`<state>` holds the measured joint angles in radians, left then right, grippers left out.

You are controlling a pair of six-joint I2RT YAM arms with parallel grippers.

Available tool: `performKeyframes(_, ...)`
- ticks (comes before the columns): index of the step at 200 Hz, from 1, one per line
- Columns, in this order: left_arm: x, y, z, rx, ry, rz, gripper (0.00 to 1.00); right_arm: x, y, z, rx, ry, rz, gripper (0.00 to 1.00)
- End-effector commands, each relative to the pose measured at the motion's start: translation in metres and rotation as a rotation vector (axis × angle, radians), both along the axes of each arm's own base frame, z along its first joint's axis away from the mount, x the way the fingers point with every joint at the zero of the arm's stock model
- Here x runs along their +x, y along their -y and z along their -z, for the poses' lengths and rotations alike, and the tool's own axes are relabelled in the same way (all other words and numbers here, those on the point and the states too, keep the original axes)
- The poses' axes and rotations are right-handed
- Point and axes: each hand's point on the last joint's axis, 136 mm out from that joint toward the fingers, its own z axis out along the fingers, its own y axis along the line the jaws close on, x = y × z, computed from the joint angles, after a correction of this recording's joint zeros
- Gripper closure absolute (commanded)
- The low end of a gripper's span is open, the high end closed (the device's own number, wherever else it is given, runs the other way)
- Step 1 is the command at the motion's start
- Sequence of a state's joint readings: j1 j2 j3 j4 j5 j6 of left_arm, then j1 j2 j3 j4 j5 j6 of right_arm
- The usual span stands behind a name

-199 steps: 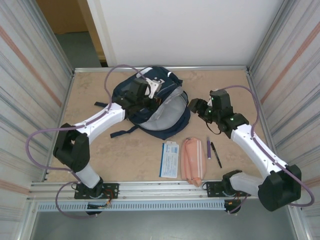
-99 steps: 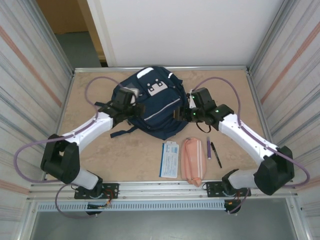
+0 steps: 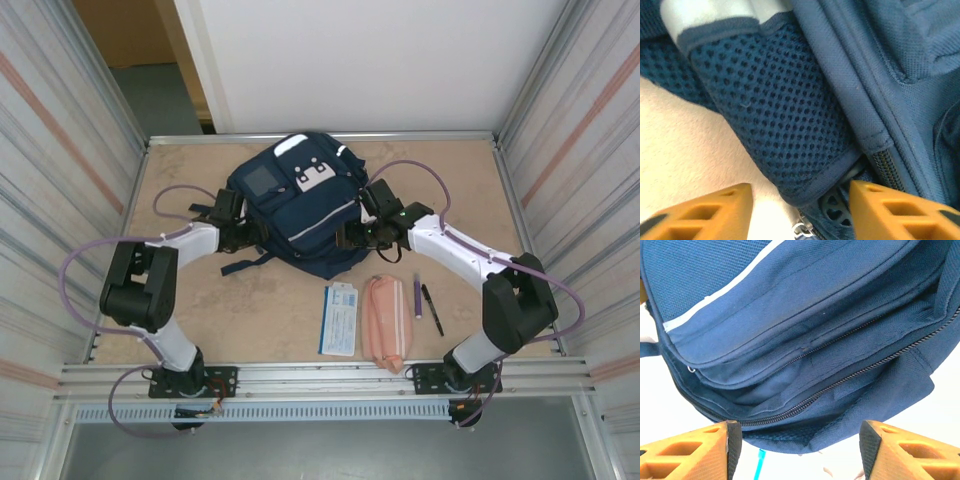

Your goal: Pack the student bag

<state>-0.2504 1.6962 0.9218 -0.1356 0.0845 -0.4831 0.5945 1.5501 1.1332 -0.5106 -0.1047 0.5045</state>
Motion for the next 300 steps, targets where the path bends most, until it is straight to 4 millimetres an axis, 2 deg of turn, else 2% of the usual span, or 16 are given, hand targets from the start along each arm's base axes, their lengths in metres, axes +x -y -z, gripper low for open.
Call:
performKeyframes(1,0.021,0.007,-0.001,-0.065,0.027,0.002,0.78,0.001,-0.001,0.005,0.005,-0.002,0.001,0.36)
performKeyframes(13,0.016,0.005,0.001,-0.061,0.011,-0.006,0.95,0.001,-0.002,0.014,0.001,-0.015,-0.006,0.36)
performKeyframes(25,0.009,-0.001,-0.003,-0.057,0.023,-0.027,1.00,0.000,-0.010,0.025,0.021,-0.056,-0.039,0.40)
performKeyframes(59,-0.019,-0.010,-0.027,-0.060,0.061,-0.047,1.00,0.013,-0.023,0.052,0.020,-0.117,-0.061,0.50)
performKeyframes(98,-0.054,0.007,-0.044,-0.173,0.065,-0.042,1.00,0.055,-0.025,0.056,0.052,-0.064,-0.012,0.49)
performKeyframes(130,-0.080,0.033,-0.048,-0.217,0.060,-0.017,1.00,0.093,-0.032,0.063,0.127,-0.024,0.000,0.48)
performKeyframes(158,-0.091,0.034,-0.052,-0.256,0.057,-0.053,1.00,0.120,-0.036,0.056,0.180,0.000,0.026,0.48)
performKeyframes(182,-0.097,0.029,-0.053,-0.275,0.056,-0.100,0.99,0.124,-0.033,0.035,0.194,0.053,0.036,0.46)
performKeyframes(184,-0.097,0.029,-0.054,-0.276,0.057,-0.102,0.97,0.124,-0.031,0.034,0.191,0.058,0.038,0.46)
performKeyframes(193,-0.098,0.025,-0.056,-0.279,0.059,-0.113,0.65,0.120,-0.026,0.025,0.182,0.078,0.049,0.46)
performKeyframes(197,-0.098,0.022,-0.057,-0.275,0.065,-0.124,0.56,0.117,-0.023,0.020,0.178,0.090,0.054,0.46)
performKeyframes(216,-0.099,0.006,-0.057,-0.255,0.092,-0.190,0.43,0.096,-0.007,0.004,0.161,0.133,0.084,0.45)
performKeyframes(232,-0.097,-0.003,-0.055,-0.253,0.093,-0.222,0.40,0.072,-0.003,-0.007,0.166,0.159,0.075,0.44)
performKeyframes(254,-0.093,-0.009,-0.044,-0.253,0.059,-0.246,0.39,0.037,-0.014,-0.012,0.144,0.168,0.023,0.44)
performKeyframes(271,-0.091,-0.009,-0.036,-0.264,0.039,-0.258,0.38,0.011,-0.031,-0.016,0.143,0.169,-0.036,0.43)
performKeyframes(300,-0.086,-0.012,-0.027,-0.254,0.023,-0.293,0.36,-0.018,-0.064,-0.019,0.164,0.178,-0.117,0.43)
